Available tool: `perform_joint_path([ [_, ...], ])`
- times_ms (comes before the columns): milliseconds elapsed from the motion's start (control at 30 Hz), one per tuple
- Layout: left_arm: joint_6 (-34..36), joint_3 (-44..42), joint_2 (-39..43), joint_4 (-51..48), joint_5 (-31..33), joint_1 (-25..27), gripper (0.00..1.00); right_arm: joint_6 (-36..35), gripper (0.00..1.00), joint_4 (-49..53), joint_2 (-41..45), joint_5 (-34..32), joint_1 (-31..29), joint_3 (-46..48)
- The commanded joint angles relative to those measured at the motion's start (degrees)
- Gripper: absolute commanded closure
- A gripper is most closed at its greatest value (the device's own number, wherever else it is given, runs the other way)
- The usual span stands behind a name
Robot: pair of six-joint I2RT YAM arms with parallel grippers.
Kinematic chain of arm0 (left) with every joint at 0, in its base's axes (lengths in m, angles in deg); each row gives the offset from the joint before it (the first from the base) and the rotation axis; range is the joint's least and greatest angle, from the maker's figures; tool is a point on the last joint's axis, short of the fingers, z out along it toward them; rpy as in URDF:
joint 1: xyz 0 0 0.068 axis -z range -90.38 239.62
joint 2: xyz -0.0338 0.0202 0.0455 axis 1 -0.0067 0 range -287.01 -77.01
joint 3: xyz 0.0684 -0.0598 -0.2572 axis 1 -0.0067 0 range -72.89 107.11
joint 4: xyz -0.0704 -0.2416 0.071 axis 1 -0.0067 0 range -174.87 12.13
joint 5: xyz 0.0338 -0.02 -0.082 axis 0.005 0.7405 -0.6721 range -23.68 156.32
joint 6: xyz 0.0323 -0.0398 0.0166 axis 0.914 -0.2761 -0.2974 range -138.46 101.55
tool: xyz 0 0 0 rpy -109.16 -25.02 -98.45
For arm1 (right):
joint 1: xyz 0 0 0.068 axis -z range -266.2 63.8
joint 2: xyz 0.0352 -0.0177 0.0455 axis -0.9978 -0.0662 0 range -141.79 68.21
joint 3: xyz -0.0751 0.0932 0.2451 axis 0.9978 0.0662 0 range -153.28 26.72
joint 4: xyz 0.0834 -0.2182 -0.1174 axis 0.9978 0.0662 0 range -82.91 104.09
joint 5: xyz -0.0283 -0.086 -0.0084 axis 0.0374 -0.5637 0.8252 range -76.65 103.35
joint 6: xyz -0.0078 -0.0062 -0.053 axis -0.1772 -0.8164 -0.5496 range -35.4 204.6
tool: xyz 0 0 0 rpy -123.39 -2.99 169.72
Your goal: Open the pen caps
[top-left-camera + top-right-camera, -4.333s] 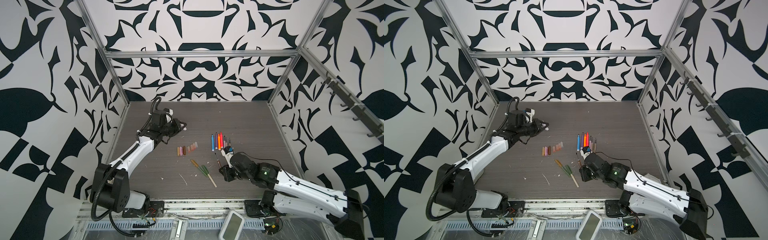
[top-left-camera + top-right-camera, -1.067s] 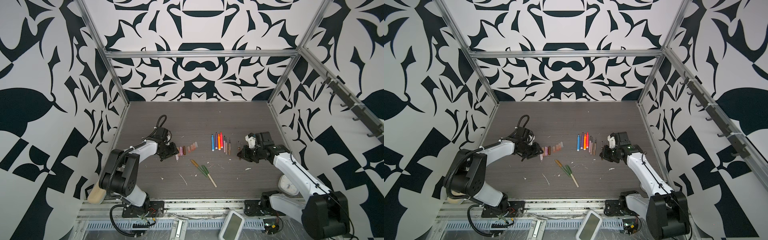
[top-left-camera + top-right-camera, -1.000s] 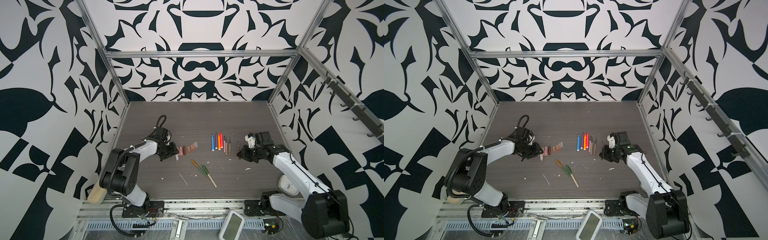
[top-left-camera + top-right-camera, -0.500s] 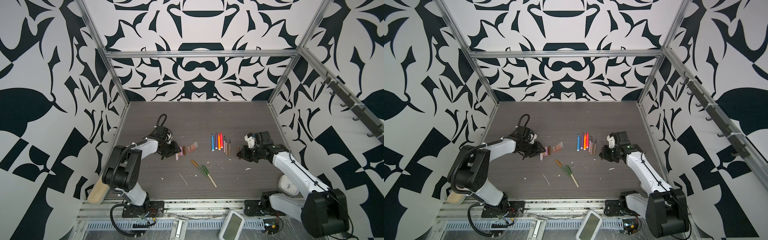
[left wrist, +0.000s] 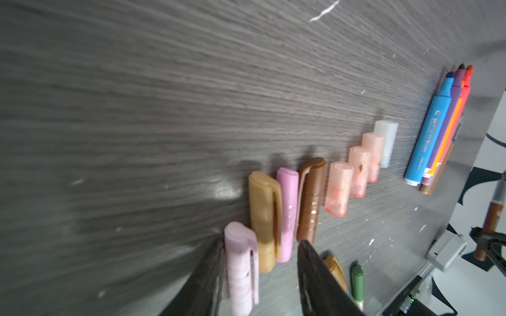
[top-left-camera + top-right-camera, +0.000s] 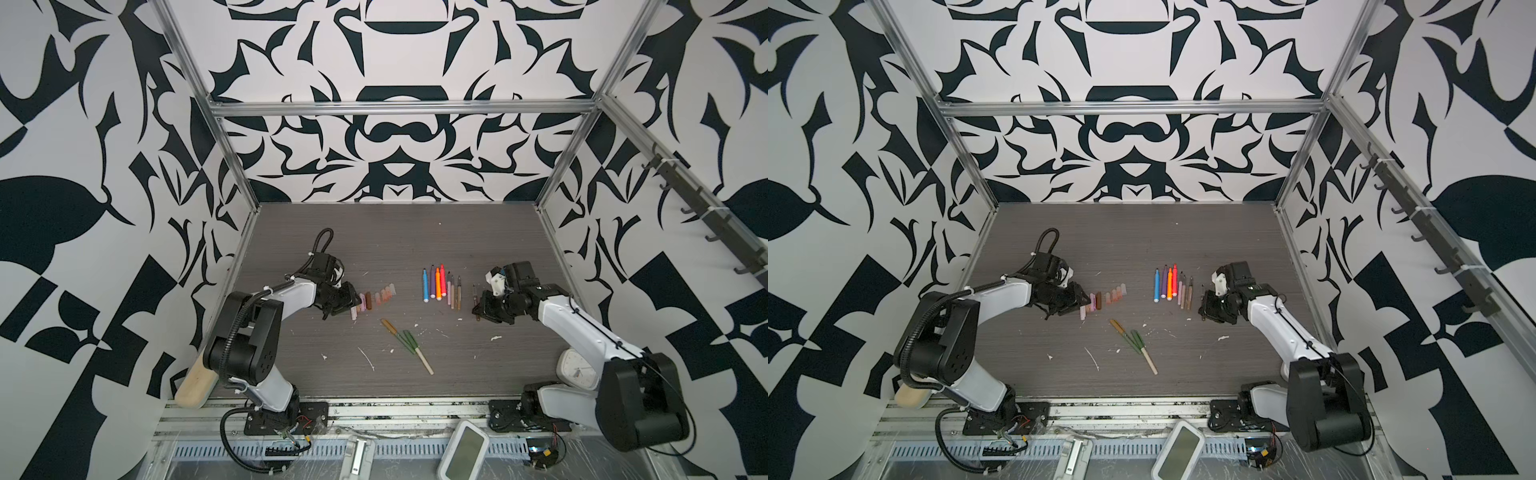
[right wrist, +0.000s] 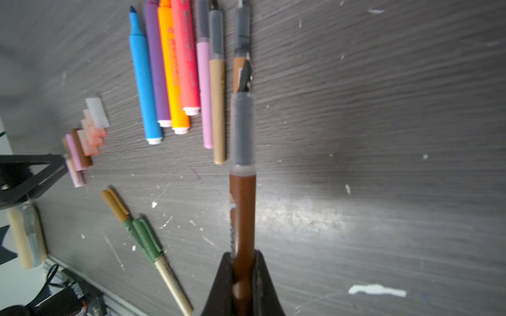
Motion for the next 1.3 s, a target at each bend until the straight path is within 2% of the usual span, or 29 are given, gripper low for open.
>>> perform_joint_path([
  [0, -1.70, -3.03, 4.05, -0.68, 4.08, -0.31, 0.53, -1.48, 1.00, -4.27, -2.99, -1.61, 0.46, -2.42],
  [200, -3.78, -8.53, 13.23, 2.33, 8.45, -0.17, 0.54, -1.54, 1.00, -8.40, -9.68, -2.22, 1.28, -4.17],
  [400, -4.12, -13.54, 23.19, 5.50, 9.26, -0.09, 0.54, 0.24, 1.00, -11.90, -14.49, -1.12, 2.08, -5.32],
  [533, -4.19, -14.65, 25.08, 6.31, 9.08, -0.09, 0.54, 0.55, 1.00, -13.39, -16.73, -0.84, 2.17, -5.87],
  [733, -3.85, -13.99, 23.61, 6.23, 8.54, -0.10, 0.54, 0.47, 0.99, -14.42, -19.54, -0.15, 2.57, -7.04],
  [867, -3.67, -13.61, 22.99, 6.25, 8.19, -0.10, 0.54, 0.74, 0.92, -15.01, -20.90, 1.53, 2.52, -7.35],
  [1200, -3.58, -13.77, 23.44, 6.59, 8.51, -0.08, 0.54, 1.00, 0.52, -15.38, -15.71, 3.26, 2.55, -4.91],
  [1267, -3.58, -13.92, 23.60, 6.67, 8.43, -0.08, 0.54, 0.54, 0.49, -14.11, -13.63, 3.66, 2.59, -4.73],
])
